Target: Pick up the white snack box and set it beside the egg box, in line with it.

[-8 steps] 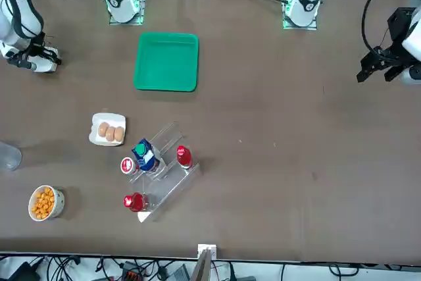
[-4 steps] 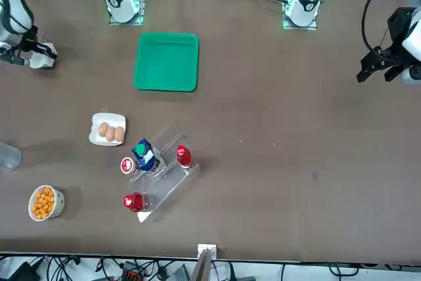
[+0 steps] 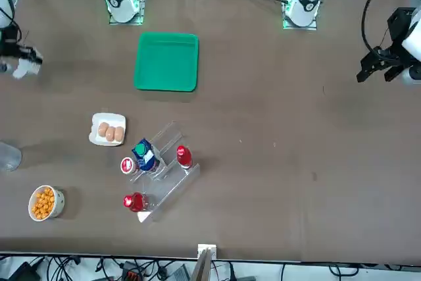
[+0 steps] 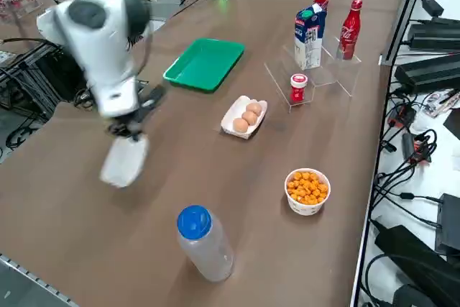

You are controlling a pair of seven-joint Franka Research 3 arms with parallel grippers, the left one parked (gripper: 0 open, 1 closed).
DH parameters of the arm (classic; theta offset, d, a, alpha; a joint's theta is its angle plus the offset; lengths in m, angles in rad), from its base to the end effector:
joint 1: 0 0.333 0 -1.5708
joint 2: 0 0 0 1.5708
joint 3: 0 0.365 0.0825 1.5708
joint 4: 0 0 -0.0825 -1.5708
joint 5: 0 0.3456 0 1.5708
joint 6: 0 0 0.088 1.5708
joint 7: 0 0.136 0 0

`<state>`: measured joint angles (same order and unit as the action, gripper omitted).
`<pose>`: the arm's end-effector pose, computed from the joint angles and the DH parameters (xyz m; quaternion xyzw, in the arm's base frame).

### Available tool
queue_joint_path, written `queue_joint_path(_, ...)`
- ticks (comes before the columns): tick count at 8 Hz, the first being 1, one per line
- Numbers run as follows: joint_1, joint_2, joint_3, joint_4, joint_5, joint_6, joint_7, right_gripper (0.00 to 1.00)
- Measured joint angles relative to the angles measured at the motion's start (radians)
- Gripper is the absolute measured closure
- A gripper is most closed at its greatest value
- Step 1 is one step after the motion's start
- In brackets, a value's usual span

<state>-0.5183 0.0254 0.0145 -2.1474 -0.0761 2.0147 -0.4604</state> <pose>0.4251 -0.2417 0.4201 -0.9963 0.0026 0.0851 0.0075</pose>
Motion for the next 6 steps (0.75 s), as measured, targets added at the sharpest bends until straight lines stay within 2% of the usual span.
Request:
queue_joint_path(1, 0.101, 0.065, 0.004, 0.100, 0.005, -0.017, 0.082, 0.97)
queue_joint_path(3, 0.233, 0.234, 0.005, 0.255, -0.005, -0.017, 0.225, 0.97)
queue_joint_path(5, 0.272, 0.402, 0.000, 0.356, -0.026, 0.021, 0.291, 0.97)
queue_joint_path(6, 0.275, 0.459, -0.004, 0.378, -0.036, 0.051, 0.339, 0.97)
